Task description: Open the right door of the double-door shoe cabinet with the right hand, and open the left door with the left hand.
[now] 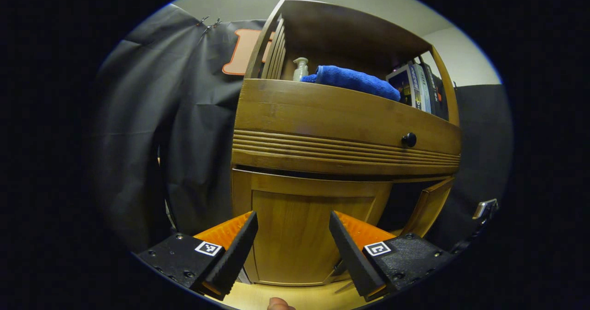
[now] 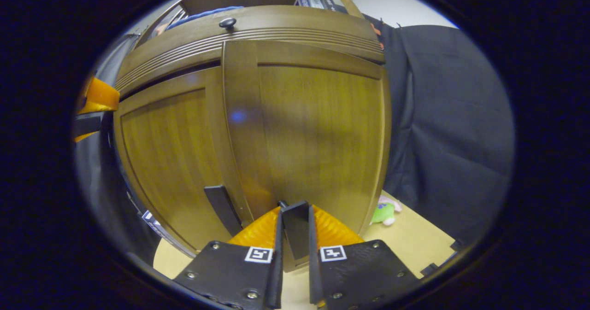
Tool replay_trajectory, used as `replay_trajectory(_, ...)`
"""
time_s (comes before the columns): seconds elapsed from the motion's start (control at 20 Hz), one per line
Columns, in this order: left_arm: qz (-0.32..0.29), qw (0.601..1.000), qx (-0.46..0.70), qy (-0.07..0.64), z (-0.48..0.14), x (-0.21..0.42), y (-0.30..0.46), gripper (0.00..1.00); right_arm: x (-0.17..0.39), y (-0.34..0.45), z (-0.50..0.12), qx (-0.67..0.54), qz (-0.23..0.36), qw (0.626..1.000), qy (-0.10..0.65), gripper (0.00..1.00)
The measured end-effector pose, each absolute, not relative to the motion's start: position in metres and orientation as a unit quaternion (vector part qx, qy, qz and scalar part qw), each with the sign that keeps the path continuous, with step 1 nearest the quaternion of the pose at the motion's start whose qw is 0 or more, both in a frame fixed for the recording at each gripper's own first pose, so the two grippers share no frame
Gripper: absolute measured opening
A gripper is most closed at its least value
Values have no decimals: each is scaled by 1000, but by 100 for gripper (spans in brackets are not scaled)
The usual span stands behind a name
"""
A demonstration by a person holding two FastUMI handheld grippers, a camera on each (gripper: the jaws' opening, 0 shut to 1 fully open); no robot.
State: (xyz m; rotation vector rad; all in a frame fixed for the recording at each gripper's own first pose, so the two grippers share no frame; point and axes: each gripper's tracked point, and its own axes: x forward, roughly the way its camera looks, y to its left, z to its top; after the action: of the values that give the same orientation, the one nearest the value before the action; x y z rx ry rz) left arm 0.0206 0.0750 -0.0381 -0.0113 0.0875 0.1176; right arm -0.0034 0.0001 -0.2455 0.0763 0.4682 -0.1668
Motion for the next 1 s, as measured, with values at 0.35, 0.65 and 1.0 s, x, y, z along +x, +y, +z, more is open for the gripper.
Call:
replay_trajectory(0.35,36,998,3,59,-49,19,57,96,-38,-22,-238,48,-119,965,227,23)
replay_trajectory(0.65,29,998,7,62,-54,20,50,96,-68,-53,-228,18,-147,964,220,23)
replay_trajectory(1.0,11,998,7,65,-59,27,31,96,-94,-90,-218,9,-186,957,224,23)
